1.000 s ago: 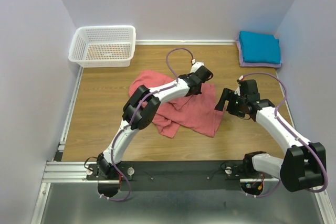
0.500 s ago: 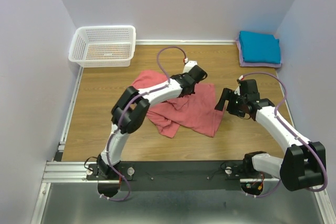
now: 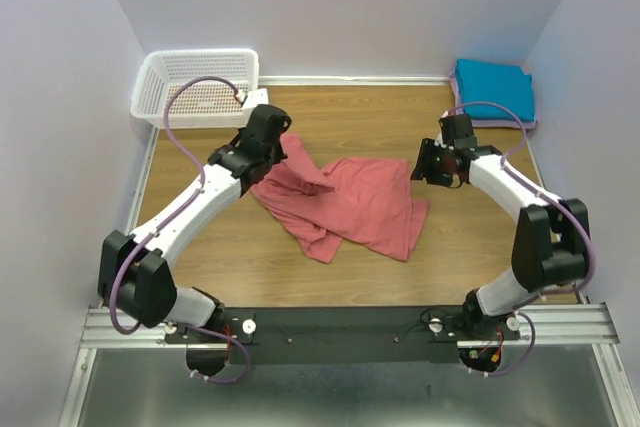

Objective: Fold and stack the t-shirts
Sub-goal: Flatten the tshirt out

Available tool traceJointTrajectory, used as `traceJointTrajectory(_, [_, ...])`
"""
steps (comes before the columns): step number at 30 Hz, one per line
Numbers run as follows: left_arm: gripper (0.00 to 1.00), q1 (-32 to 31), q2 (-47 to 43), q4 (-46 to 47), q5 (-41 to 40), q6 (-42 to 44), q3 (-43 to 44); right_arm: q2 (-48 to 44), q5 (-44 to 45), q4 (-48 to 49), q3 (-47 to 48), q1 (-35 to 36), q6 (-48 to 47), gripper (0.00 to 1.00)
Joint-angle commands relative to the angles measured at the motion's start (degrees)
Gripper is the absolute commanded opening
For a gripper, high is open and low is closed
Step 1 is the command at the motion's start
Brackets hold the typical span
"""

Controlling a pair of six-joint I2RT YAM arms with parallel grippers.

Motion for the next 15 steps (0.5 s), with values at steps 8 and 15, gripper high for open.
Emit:
traceJointTrajectory(8, [0.0, 11.0, -10.8, 1.4, 4.2, 5.7, -8.9, 19.6, 4.2, 2.2, 16.1, 0.4, -14.6, 0.51])
traceJointTrajectory(15, [0.0, 14.0, -11.8, 1.7, 6.0, 7.4, -10.2, 28.1, -0.1, 2.4, 23.5, 0.5, -21.0, 0.52])
